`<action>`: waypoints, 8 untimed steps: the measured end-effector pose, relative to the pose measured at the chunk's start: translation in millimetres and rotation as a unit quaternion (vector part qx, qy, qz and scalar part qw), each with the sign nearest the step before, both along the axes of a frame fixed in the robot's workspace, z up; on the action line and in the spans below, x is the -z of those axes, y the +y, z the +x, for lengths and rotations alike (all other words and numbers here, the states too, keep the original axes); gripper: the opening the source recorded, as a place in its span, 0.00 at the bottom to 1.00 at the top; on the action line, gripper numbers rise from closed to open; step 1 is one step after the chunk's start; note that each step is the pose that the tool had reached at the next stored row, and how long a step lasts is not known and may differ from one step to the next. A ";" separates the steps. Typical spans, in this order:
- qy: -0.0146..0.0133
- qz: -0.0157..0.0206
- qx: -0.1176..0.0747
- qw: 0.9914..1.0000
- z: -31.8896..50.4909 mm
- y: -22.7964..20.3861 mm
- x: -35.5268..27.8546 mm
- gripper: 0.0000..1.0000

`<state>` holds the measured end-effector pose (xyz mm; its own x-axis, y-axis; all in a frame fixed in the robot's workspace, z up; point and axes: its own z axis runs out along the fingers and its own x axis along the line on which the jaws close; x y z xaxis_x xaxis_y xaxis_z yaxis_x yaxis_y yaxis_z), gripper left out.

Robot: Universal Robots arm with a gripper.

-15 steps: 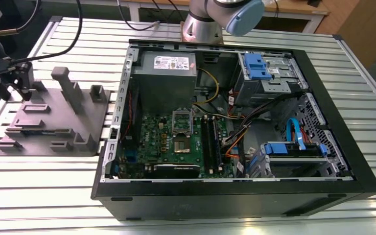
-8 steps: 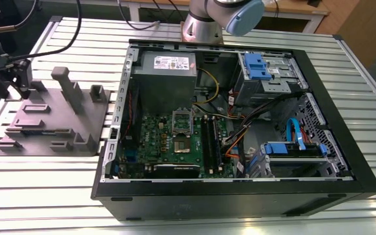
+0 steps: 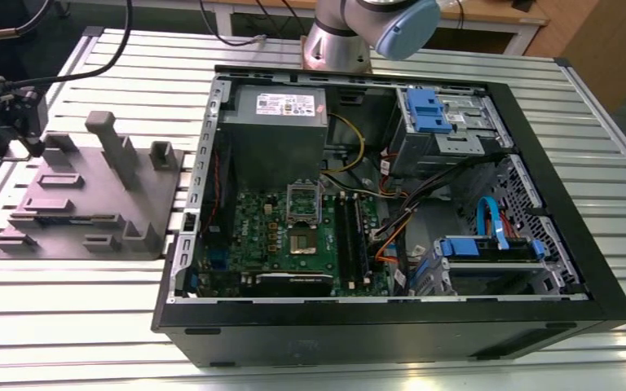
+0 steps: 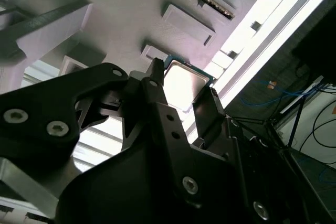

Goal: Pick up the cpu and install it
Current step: 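Pick up the cpu and move it towards the insertion slot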

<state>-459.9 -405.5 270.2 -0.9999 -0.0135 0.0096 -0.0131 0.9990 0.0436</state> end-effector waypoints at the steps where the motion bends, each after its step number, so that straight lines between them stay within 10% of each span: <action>1: 0.000 0.000 0.000 1.000 0.0 0.0 0.0 0.47; 8: 0.000 0.001 0.000 1.000 0.0 0.0 -0.5 0.47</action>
<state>-459.9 -405.5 270.7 -0.9999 -0.0134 0.0098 -0.0130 0.9989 0.0446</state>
